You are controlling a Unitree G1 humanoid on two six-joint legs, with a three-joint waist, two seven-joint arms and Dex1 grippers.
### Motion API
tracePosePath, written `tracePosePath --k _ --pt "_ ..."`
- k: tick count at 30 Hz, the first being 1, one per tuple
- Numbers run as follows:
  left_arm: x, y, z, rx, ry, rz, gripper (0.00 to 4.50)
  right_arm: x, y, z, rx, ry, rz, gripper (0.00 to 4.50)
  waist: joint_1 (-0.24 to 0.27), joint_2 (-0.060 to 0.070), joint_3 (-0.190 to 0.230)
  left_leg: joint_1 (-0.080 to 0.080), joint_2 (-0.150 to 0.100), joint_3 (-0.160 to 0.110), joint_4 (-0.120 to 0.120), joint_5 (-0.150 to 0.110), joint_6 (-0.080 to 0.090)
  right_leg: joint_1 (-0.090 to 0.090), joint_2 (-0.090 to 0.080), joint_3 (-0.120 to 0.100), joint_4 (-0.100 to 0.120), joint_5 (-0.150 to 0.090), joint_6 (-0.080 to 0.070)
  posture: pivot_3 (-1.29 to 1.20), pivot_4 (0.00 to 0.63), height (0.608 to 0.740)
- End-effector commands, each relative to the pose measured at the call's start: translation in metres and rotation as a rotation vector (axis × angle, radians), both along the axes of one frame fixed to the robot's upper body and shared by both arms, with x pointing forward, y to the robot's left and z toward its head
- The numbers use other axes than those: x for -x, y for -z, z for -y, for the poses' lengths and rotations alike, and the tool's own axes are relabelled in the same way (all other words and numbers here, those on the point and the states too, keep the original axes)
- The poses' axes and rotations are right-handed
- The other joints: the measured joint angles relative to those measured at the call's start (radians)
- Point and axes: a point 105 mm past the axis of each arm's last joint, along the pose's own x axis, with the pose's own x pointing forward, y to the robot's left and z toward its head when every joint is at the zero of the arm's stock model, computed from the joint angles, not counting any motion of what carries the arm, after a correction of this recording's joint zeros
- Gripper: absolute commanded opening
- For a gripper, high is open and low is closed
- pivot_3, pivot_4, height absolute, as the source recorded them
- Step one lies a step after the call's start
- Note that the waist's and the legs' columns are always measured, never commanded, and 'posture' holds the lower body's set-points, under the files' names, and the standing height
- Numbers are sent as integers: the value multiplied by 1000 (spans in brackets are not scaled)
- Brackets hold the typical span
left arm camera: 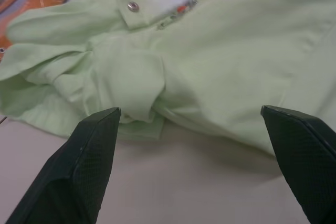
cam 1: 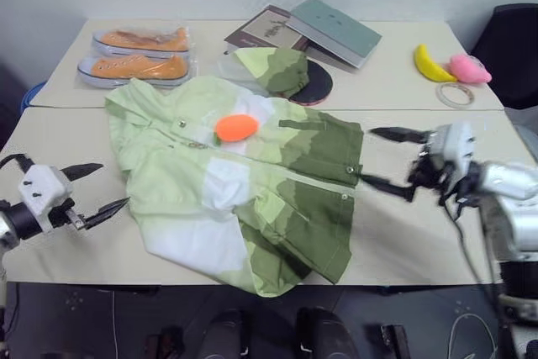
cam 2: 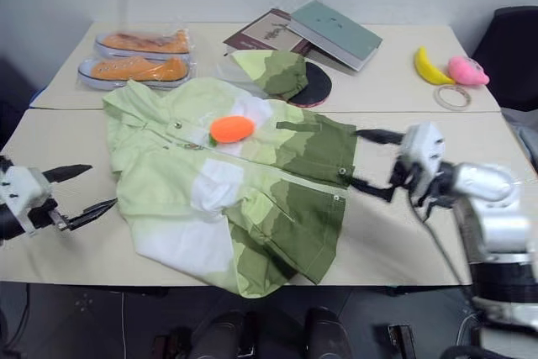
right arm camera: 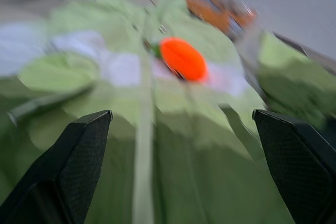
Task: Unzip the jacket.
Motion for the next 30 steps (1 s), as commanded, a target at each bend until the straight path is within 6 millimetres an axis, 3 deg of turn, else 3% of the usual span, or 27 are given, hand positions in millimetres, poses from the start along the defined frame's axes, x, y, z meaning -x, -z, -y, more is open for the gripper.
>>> tracePosePath --k 1,5,10,13,17,21,25,30 --pt "-6 4 -2 -138 58 -14 4500 16 -4 -21 -54 -76 55 4491 4 0 0 0 -2 0 0 -1 1 0 0 -4 0 0 0 0 150 740" --pt "-23 14 1 -233 84 -27 4500 22 4 -36 -95 -100 16 4491 3 -1 -1 -2 -4 1 8 -4 6 1 0 -8 3 1 3 0 150 740" --pt "-40 39 19 -245 137 -96 4500 14 4 -29 -118 -27 13 4491 7 -1 -1 -2 -5 1 11 -4 8 1 -1 -7 7 2 4 0 150 740" --pt "-46 46 33 -229 181 -103 3882 13 4 -25 -123 0 15 4500 11 -1 -1 0 -5 1 11 -4 8 2 -2 -7 8 2 4 0 150 740" --pt "-52 44 51 -170 235 -82 2607 12 5 -21 -126 30 22 4500 25 0 -1 0 -6 1 12 -3 8 2 -2 -7 9 2 4 0 150 740" --pt "-35 52 70 -106 364 -154 1247 14 11 -16 -117 47 5 4500 26 0 -1 -1 -6 1 13 -4 9 2 -2 -7 9 2 4 0 150 740" --pt "-2 65 88 -83 499 -258 37 16 17 -11 -100 60 -15 4500 14 0 -1 0 -6 2 12 -5 10 2 -3 -7 8 2 4 0 150 740" --pt "44 59 113 64 555 -375 37 20 20 0 -70 75 -39 4500 -1 -1 -1 0 -5 1 12 -6 10 3 -3 -6 7 2 4 0 150 740"
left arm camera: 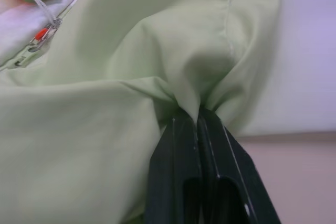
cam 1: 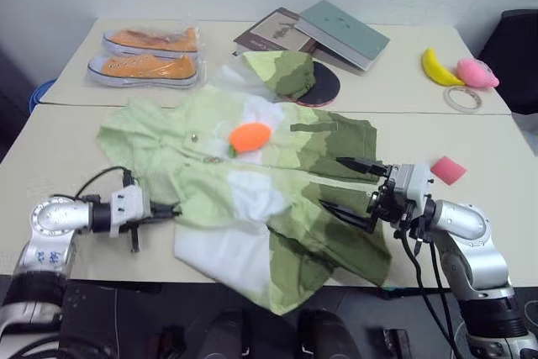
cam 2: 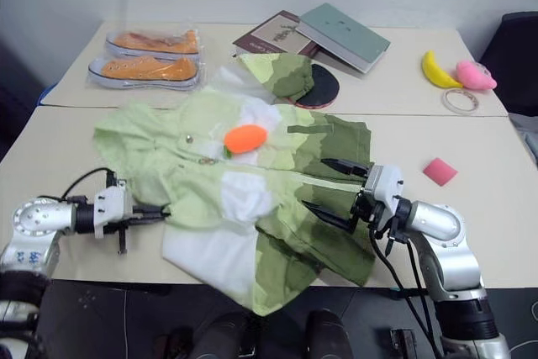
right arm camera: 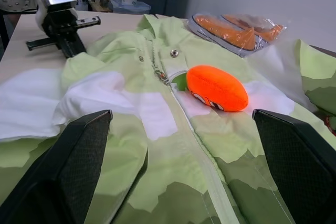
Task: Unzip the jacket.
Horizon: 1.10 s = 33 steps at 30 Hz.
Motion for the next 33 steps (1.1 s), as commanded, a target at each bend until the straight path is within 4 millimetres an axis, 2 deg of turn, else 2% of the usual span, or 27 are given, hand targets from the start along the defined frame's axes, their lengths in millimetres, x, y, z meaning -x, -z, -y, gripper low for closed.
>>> tracePosePath --k 1,4,6,10,13,19,22,25,28,30,33 --pt "41 -3 22 80 54 -178 37 5 -12 13 16 14 37 4500 -2 0 0 0 0 0 0 0 0 0 0 1 0 0 0 0 150 740" --pt "71 -11 39 183 18 -274 37 7 -13 21 36 11 5 4500 -9 0 0 0 3 0 -1 -1 -2 0 -2 9 -3 0 0 0 150 740" --pt "83 -12 48 210 -4 -298 37 7 -13 23 42 5 -15 4500 -9 0 0 0 4 -1 -1 -1 -2 1 -2 9 -4 0 0 0 150 740" --pt "82 -8 40 225 -133 -311 37 2 -16 18 30 -28 -76 4500 0 0 0 2 5 -1 -1 0 -3 3 -1 9 -9 0 0 0 150 740" --pt "81 -13 20 236 -239 -383 643 -3 -15 3 91 -100 -95 4500 0 0 0 2 5 -1 -1 0 -3 2 -1 9 -9 0 0 0 150 740" --pt "86 -32 -3 250 -287 -475 2524 -33 -17 -25 261 -160 20 4500 -10 1 1 0 5 0 -1 0 -4 -1 -1 9 -8 -1 -1 0 150 740" --pt "74 -50 -12 269 -301 -398 3328 -64 -18 -45 383 -138 171 4500 -16 1 1 0 5 0 -1 0 -5 -1 0 9 -8 -1 -2 0 150 740" --pt "51 -65 0 332 -263 -280 4126 -84 -13 -75 471 -193 257 4500 -23 1 1 0 5 0 -1 0 -5 -1 1 9 -7 -1 -2 0 150 740" --pt "31 -62 15 327 -242 -214 4126 -101 -12 -103 517 -200 325 4500 -31 1 1 0 5 0 -1 1 -5 -1 2 9 -2 -1 -2 0 150 740" --pt "24 -56 20 311 -241 -217 4126 -105 -9 -112 556 -213 355 4500 -37 1 1 -1 4 0 -1 1 -5 -3 3 9 0 -1 -2 0 150 740" --pt "1 -45 30 273 -259 -137 4126 -110 -9 -133 593 -225 401 4500 -39 1 1 -1 3 -1 -2 1 -5 -3 4 9 1 -1 -2 0 150 740"
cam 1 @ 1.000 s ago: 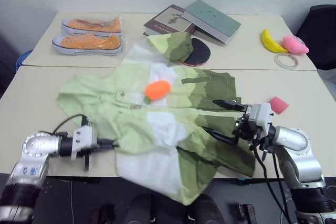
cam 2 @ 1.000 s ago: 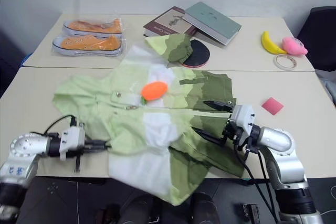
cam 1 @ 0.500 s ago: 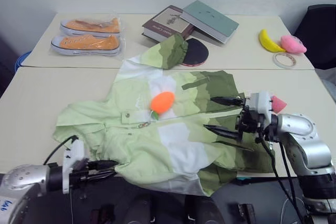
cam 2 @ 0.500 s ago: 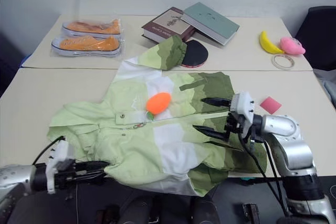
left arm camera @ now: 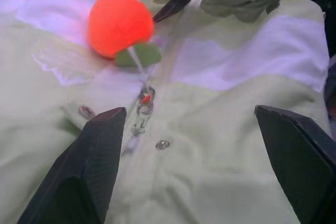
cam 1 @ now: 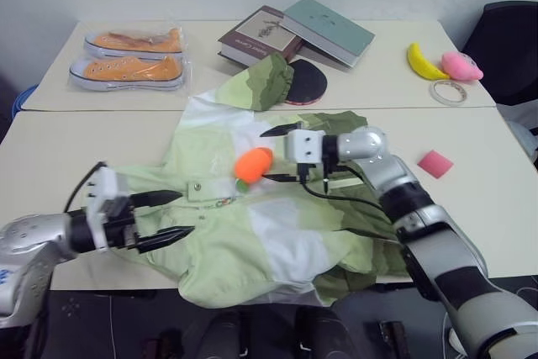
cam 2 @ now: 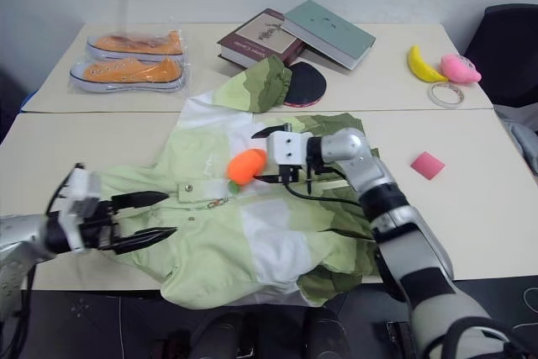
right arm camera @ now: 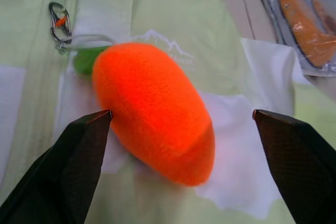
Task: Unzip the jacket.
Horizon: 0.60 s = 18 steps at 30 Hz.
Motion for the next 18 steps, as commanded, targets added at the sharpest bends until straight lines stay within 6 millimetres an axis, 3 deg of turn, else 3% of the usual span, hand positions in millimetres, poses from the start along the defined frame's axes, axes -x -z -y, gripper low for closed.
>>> tracePosePath --k 1,3,8,13,15,18 --pt "-23 8 6 -56 -51 92 4152 -3 -9 -21 -1 -28 73 4319 -1 0 0 0 0 0 0 0 0 0 0 0 0 0 0 0 150 740" --pt "-29 15 8 -84 -58 103 4162 -1 -9 -27 5 -53 74 3934 -8 0 0 -1 0 0 1 0 0 0 1 0 0 0 0 0 150 740" --pt "-37 30 9 -126 -70 98 4162 6 1 -30 30 -108 22 2191 -13 0 0 0 0 0 1 0 0 0 0 1 0 0 0 0 150 740" --pt "-44 45 5 -175 -113 73 4162 6 2 -18 15 -104 3 452 -12 0 0 0 1 0 1 0 0 1 -1 1 1 0 0 0 150 740" --pt "-45 51 4 -182 -127 48 4162 3 -2 -4 2 -80 19 23 -8 0 0 1 1 -1 2 0 0 1 -1 2 2 0 0 0 150 740" --pt "-44 60 4 -193 -141 14 4162 -2 -6 27 0 -18 40 23 0 0 0 1 0 -1 2 0 0 2 -2 2 2 0 0 0 150 740"
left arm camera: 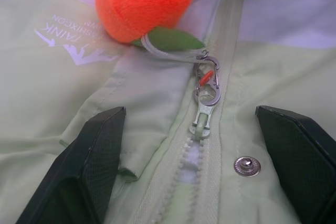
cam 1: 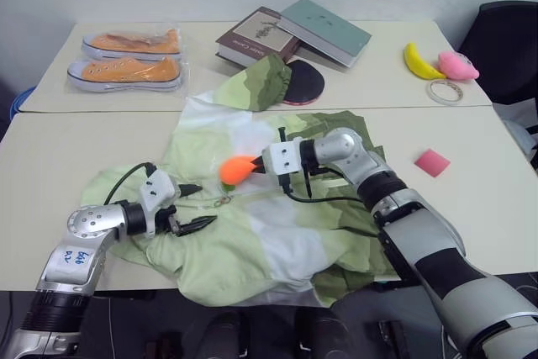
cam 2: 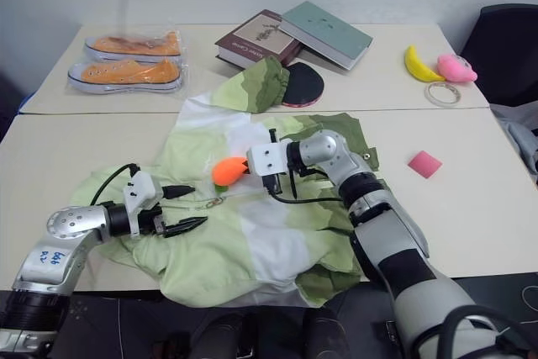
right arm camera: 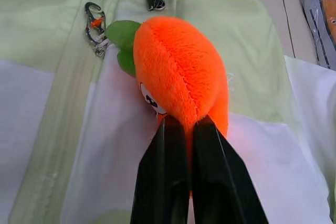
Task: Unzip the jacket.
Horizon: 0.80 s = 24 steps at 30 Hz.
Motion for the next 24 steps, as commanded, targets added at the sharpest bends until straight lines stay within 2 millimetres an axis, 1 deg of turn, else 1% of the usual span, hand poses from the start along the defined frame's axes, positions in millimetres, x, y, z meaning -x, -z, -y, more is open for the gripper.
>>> tracePosePath --k 1,2,4,6,7,8,9,10,11,15,16,17,18,21,23,24 --pt "2 23 -8 -33 -61 -84 4162 -6 -21 37 -48 65 67 23 5 0 0 0 0 0 0 0 0 0 0 0 0 0 0 0 150 740" --pt "3 25 -8 -36 -63 -93 4162 -7 -22 52 -48 101 69 23 7 0 0 0 0 0 0 0 0 0 -1 0 0 0 0 0 150 740" --pt "8 32 -9 -42 -63 -123 4162 -9 -26 90 -45 198 87 23 10 0 0 1 0 1 0 0 0 0 -2 1 0 0 0 0 150 740" --pt "11 39 -9 -46 -77 -142 4162 -9 -29 137 -39 343 85 23 15 0 0 1 1 1 0 0 0 0 -2 1 -1 0 0 0 150 740" --pt "11 41 -9 -46 -84 -145 4162 -8 -31 153 -37 394 84 23 15 0 0 1 0 1 0 0 0 0 -2 1 -1 0 0 0 150 740" --pt "11 43 -9 -37 -102 -144 4162 -8 -34 173 -45 472 78 23 15 1 0 1 0 1 0 0 0 1 -2 1 -1 0 0 0 150 740" --pt "10 45 -10 -37 -132 -134 4162 -7 -38 201 -46 571 88 23 16 2 -1 1 0 2 0 0 0 1 -2 2 -2 0 0 0 150 740" --pt "8 47 -12 -40 -160 -124 4162 -5 -41 222 -42 648 99 23 16 2 -1 2 1 2 0 0 0 2 -3 2 -2 0 0 0 150 740" --pt "8 50 -14 -42 -179 -117 4162 -1 -43 250 -25 749 107 23 16 3 -1 2 1 2 0 0 0 2 -3 2 -3 0 0 0 150 740" --pt "7 60 -19 -70 -207 -111 4162 10 -48 312 19 990 125 23 17 9 -4 5 1 4 -1 0 0 4 -3 3 -3 0 0 0 150 740" --pt "7 61 -21 -77 -209 -109 4162 12 -49 322 31 1031 131 23 16 10 -5 7 2 4 -1 0 0 6 -3 3 -4 0 0 0 150 740" --pt "6 61 -23 -82 -205 -109 4162 14 -53 334 44 1082 149 23 15 12 -6 14 2 6 -3 0 -1 11 -3 3 -8 0 0 0 150 740" --pt "5 61 -24 -85 -201 -108 4162 15 -55 341 53 1113 163 23 14 14 -7 20 3 7 -5 0 -1 17 -2 4 -12 0 0 0 150 740" --pt "3 61 -28 -112 -176 -101 4162 16 -65 358 44 1205 209 23 13 20 -10 22 3 8 -5 0 -2 18 -2 6 -12 0 0 0 150 740" --pt "1 60 -31 -123 -160 -96 4162 14 -71 363 32 1240 229 23 13 23 -11 22 4 10 -5 0 -2 16 -2 8 -12 0 0 0 150 740" --pt "0 58 -32 -131 -151 -87 4162 13 -71 361 25 1238 229 23 13 23 -12 21 4 10 -6 0 -2 15 -2 8 -12 0 0 0 150 740"
